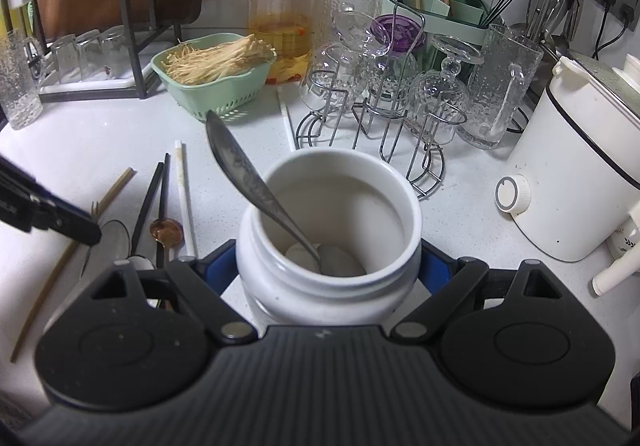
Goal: Organize utensils
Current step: 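Lift the white porcelain spoon with the left gripper toward the jar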
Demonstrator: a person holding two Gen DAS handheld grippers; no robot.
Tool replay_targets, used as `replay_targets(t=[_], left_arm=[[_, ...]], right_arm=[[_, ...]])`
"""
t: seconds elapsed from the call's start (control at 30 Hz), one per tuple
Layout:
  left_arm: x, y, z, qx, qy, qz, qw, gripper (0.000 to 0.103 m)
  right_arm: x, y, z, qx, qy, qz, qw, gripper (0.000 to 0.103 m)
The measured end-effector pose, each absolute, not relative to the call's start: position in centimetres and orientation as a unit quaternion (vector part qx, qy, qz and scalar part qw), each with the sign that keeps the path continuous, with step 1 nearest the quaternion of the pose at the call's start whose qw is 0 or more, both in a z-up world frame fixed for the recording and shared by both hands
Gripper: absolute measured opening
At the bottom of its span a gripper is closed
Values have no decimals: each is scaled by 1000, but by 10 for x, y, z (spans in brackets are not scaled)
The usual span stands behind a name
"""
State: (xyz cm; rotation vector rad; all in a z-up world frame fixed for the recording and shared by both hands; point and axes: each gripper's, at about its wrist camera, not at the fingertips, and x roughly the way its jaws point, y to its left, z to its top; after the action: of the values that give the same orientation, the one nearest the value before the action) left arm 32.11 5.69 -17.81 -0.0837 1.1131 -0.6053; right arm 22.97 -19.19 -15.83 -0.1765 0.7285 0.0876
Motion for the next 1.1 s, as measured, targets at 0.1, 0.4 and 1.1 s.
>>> replay_targets(t=[0.1, 0.4, 1.1], left_arm=[[328, 41, -170, 11, 510, -333, 793, 31], [337, -8, -170, 140, 500, -453, 724, 31], [357, -56, -205, 246, 557, -494, 620, 20]], right_arm=[[229, -192, -159, -86, 354, 43, 930, 93], [228, -193, -159, -88, 350, 48, 931, 93], [224, -191, -160, -84, 347, 43, 933, 93]])
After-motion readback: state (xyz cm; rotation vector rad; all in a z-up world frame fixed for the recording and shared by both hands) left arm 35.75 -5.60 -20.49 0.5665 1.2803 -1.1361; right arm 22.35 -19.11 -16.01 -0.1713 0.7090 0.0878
